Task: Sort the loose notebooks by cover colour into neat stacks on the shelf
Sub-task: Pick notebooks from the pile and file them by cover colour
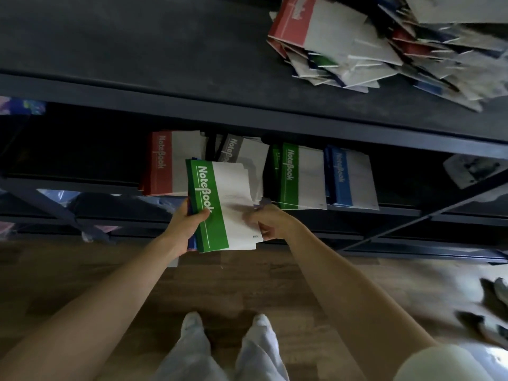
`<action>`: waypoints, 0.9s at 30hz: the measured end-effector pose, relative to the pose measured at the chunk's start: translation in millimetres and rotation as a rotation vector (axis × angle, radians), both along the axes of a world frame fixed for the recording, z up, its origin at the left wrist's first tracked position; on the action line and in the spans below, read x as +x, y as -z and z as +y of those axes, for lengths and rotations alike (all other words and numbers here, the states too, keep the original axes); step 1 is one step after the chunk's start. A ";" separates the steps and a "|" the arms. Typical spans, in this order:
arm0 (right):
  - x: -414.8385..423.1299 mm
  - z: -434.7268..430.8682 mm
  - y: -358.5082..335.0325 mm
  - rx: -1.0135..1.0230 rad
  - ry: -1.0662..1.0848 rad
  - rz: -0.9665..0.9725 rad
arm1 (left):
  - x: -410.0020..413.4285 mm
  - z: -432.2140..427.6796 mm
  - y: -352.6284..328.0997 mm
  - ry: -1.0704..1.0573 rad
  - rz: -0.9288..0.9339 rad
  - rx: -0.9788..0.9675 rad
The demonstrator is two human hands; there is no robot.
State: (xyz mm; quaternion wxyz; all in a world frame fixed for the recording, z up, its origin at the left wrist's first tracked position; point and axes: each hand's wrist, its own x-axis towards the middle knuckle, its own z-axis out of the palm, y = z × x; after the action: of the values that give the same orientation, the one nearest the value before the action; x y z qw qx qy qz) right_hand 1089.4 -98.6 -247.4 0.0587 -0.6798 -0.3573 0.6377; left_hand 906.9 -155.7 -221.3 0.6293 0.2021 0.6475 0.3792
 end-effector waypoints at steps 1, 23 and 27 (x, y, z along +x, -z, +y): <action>10.5 -1.1 0.8 0.040 -0.059 -0.064 | 12.6 0.1 0.4 -0.013 -0.005 0.006; 172.6 52.7 -4.5 0.271 0.071 -0.298 | 146.2 18.5 5.2 -0.189 0.004 0.048; 173.9 65.7 -5.1 0.306 0.128 -0.326 | 139.5 16.7 4.9 -0.234 0.026 0.037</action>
State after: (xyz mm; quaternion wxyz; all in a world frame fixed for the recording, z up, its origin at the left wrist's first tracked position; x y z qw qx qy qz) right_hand 1263.3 -32.9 -242.4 0.1431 -0.7782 -0.4109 0.4529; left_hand 1046.4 -139.1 -226.2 0.5687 0.1413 0.6677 0.4592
